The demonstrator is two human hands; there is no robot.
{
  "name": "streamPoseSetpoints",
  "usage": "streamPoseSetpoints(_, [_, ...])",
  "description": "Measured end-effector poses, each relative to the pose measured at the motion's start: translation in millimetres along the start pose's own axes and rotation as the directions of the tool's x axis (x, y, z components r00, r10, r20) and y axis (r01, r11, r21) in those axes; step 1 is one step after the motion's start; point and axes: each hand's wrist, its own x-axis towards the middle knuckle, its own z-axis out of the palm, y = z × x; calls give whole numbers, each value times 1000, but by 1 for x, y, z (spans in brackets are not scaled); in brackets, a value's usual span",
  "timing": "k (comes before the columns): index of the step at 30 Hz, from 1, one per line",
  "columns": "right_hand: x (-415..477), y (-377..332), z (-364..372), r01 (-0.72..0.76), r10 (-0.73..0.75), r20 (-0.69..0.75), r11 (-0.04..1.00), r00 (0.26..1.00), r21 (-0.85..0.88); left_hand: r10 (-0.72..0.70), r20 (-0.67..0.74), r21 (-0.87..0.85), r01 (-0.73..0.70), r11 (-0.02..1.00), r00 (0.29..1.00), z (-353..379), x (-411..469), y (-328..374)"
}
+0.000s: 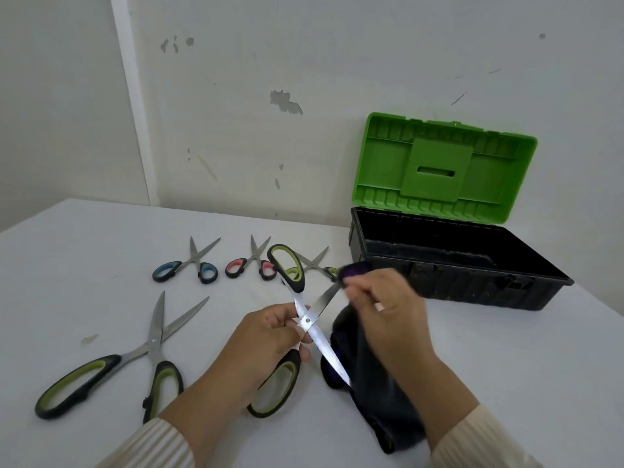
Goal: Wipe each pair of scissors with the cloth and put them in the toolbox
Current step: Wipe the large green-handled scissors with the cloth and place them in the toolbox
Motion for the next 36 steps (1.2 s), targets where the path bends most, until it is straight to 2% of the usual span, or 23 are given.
streamPoseSetpoints(2, [-10, -12, 14, 131, -129, 303, 991, 944, 16, -5, 7, -31, 6, 1000, 1000, 0, -1, 1])
streamPoseSetpoints(3, [-13, -13, 19, 166, -161, 367, 986, 916, 17, -3, 14, -27, 3, 1000, 1000, -1, -1, 1])
streamPoseSetpoints(5, [-9, -5, 24, 139, -144, 301, 990, 943, 39, 14, 26, 11, -14, 1000, 1000, -3, -1, 0])
streamPoseSetpoints(8, [7, 14, 15, -63, 60, 62, 997, 996, 42, 12, 58, 43, -15, 999, 998, -4, -2, -1])
streamPoseSetpoints(11, [13, 30, 1, -283, 283, 0, 959, 959, 13, 21, 14, 10, -21, 1000, 1000, -5, -1, 3])
streamPoseSetpoints(13, [9, 33, -3, -324, 327, 61, 945, 943, -50, 35, -100, -112, -47, 993, 994, -11, 3, 7])
streamPoseSetpoints(15, [4, 27, 0, -283, 305, 186, 950, 934, -134, 31, -215, -300, -96, 949, 976, -19, 7, 12])
streamPoseSetpoints(17, [-1, 12, 7, -231, 247, 269, 969, 931, -92, 20, -288, -410, -142, 901, 958, -25, 10, 13])
streamPoseSetpoints(20, [-7, -25, 19, -200, 155, 356, 975, 922, 93, 18, -285, -455, -152, 877, 958, -22, 10, 13])
streamPoseSetpoints(23, [-13, -46, 32, -278, 164, 504, 947, 848, 160, 32, -230, -449, -135, 883, 973, -13, 11, 6])
streamPoseSetpoints(26, [-11, -48, 31, -432, 263, 529, 874, 807, 224, 23, -188, -449, -107, 887, 982, -11, 14, 1])
streamPoseSetpoints(29, [-8, -40, 19, -573, 370, 551, 779, 748, 254, -40, -185, -577, -75, 813, 982, -18, 20, 3])
streamPoseSetpoints(32, [-7, -35, 12, -625, 414, 568, 743, 711, 239, -66, -230, -703, -119, 701, 971, -31, 24, 7])
streamPoseSetpoints(36, [-7, -33, 12, -672, 460, 541, 678, 704, 298, -70, -278, -672, -142, 727, 958, -36, 23, 5])
